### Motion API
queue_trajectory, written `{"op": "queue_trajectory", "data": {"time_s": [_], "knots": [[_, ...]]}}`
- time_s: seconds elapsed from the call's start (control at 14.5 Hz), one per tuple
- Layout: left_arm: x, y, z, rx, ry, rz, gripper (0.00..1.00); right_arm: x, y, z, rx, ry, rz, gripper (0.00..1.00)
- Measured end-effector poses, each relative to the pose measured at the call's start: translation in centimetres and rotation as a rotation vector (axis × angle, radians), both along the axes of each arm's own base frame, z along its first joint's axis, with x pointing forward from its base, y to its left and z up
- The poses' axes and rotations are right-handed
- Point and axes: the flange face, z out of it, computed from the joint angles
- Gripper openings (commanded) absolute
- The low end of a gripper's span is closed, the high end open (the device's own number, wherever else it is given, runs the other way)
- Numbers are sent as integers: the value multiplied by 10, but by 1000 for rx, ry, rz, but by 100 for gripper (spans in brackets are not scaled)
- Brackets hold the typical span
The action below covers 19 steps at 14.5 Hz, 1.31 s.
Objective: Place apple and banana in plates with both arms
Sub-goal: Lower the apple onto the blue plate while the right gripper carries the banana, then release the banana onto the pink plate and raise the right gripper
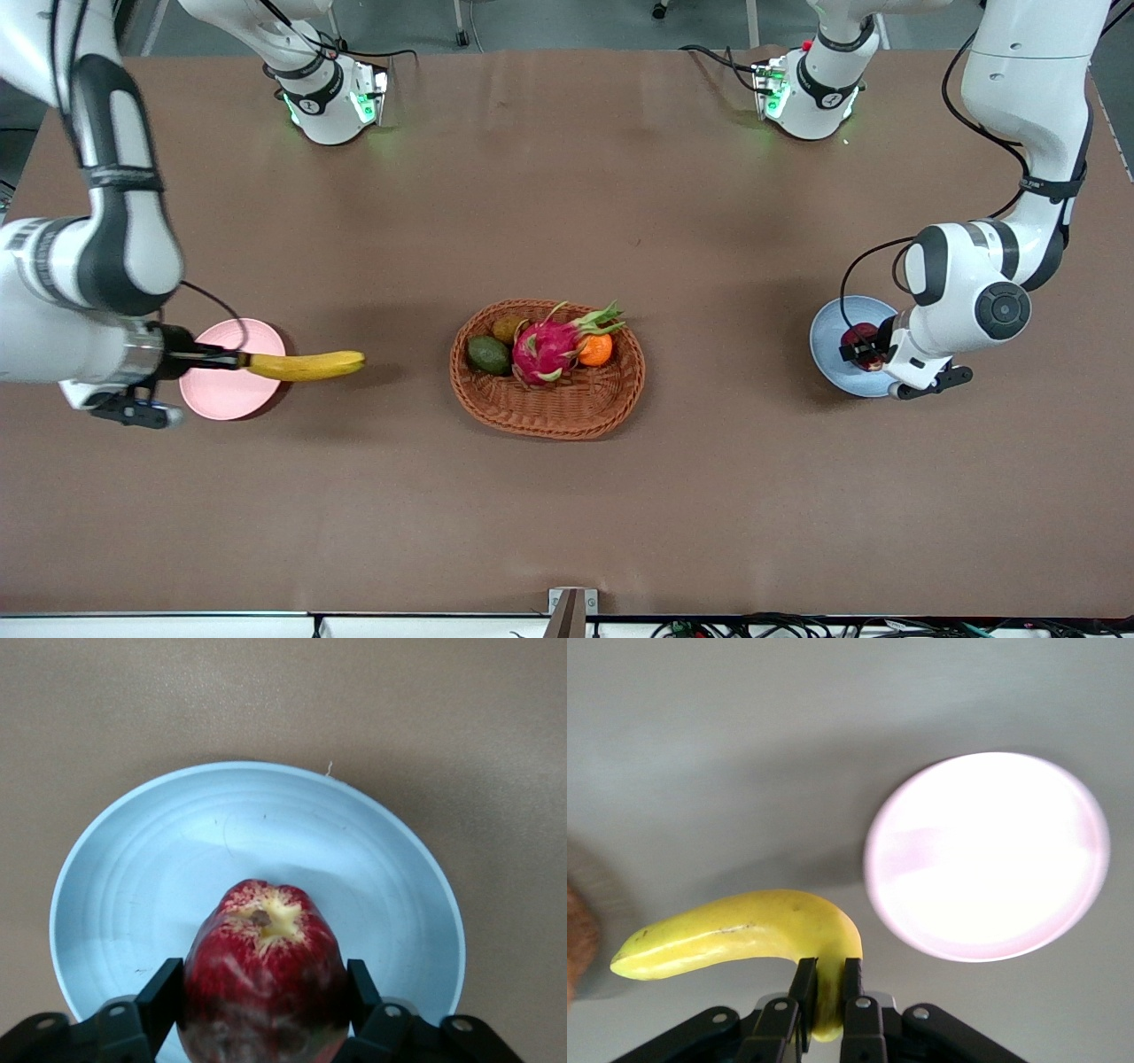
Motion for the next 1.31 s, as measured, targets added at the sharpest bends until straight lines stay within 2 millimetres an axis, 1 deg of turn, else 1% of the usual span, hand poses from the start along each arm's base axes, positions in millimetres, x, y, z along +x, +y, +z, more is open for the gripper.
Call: {"op": "queue_trajectory", "data": {"time_s": [0.07, 0.14, 0.21, 0.28, 0.41, 0.48, 0.62, 0.69, 0.76, 0.9, 0.97, 1.17, 1.31], "knots": [[1, 0, 3, -1, -6, -2, 100, -7, -30, -9, 3, -7, -23, 0], [3, -1, 11, -3, -18, -8, 100, -14, -55, -19, 2, -16, -46, 0], [5, -1, 22, -6, -29, -23, 100, -21, -75, -30, -2, -28, -67, 0], [7, -1, 37, -10, -36, -43, 100, -29, -90, -42, -4, -33, -87, 0], [12, -1, 78, -19, -64, -84, 100, -44, -109, -60, 2, -23, -126, 1], [14, -1, 104, -22, -93, -96, 100, -49, -117, -65, 6, -17, -143, 1], [16, -2, 158, -24, -168, -108, 100, -55, -129, -68, 12, -12, -160, 5], [15, -2, 185, -25, -211, -116, 100, -56, -133, -70, 16, -11, -163, 12], [14, -3, 211, -25, -248, -124, 100, -58, -134, -73, 24, -9, -169, 25], [6, -4, 256, -29, -267, -134, 100, -58, -135, -79, 33, -4, -176, 88], [2, -5, 276, -33, -252, -145, 100, -58, -135, -80, 35, -5, -177, 100], [-2, -6, 340, -40, -218, -184, 100, -55, -132, -78, 39, -16, -176, 100], [-4, -3, 372, -41, -221, -193, 100, -46, -130, -68, 37, -44, -155, 100]]}}
